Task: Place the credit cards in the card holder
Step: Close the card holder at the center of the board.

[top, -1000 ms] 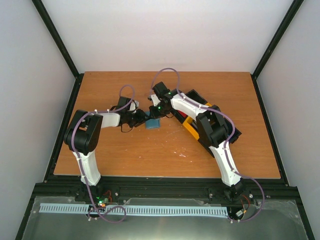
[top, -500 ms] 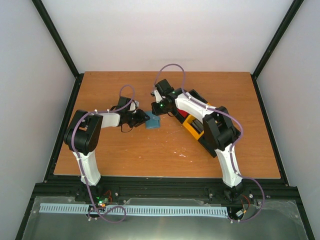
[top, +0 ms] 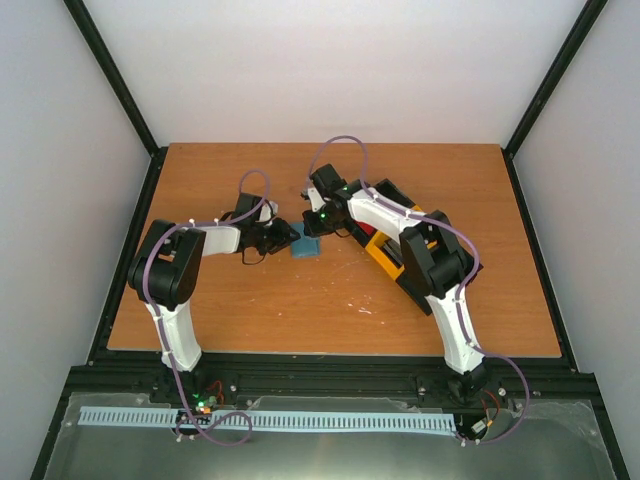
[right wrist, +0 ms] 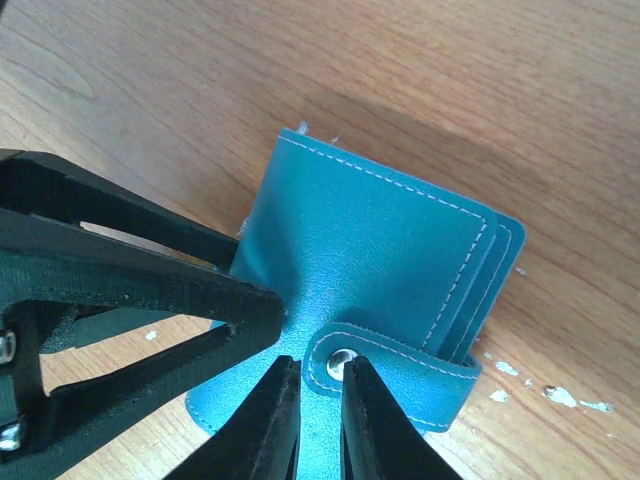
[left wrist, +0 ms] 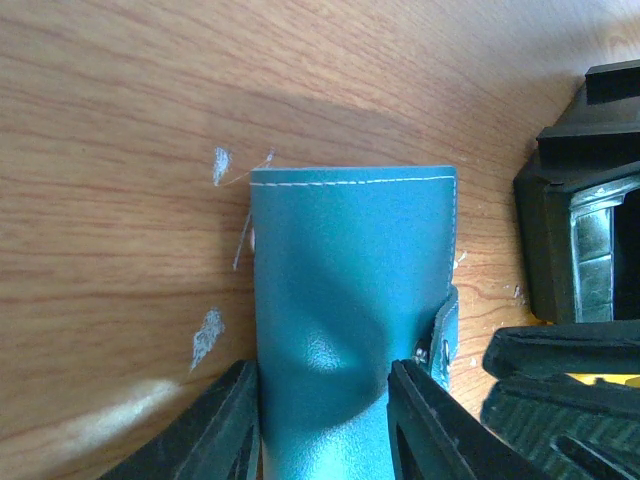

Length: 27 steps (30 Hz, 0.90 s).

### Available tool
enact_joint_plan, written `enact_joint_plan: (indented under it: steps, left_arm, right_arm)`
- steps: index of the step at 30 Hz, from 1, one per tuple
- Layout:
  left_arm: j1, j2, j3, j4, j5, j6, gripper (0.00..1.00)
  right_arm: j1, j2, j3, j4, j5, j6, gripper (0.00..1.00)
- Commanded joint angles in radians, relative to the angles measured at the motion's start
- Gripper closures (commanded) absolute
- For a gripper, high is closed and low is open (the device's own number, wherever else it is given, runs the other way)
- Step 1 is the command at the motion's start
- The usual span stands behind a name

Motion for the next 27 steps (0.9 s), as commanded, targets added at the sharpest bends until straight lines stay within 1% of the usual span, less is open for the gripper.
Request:
enact_joint_plan:
  steps: [1,15,27]
  left_arm:
    - [-0.017,0.073,-0.031,-0.115,-0.057,0.0,0.63]
    - [-0.017,0.077,-0.03,-0.116,-0.057,0.001,0.63]
    - [-0.017,0.083,-0.029,-0.115,-0.052,0.006,0.63]
  right_arm:
    - [-0.001,0.022,-0.001,0.012,-0.013,0.004,0.86]
    - [-0.001,0.051,0.006,0.017,-0.005,0.011,0.86]
    - [-0.001,0.073,0.031,0.02,-0.041,0.018,0.9]
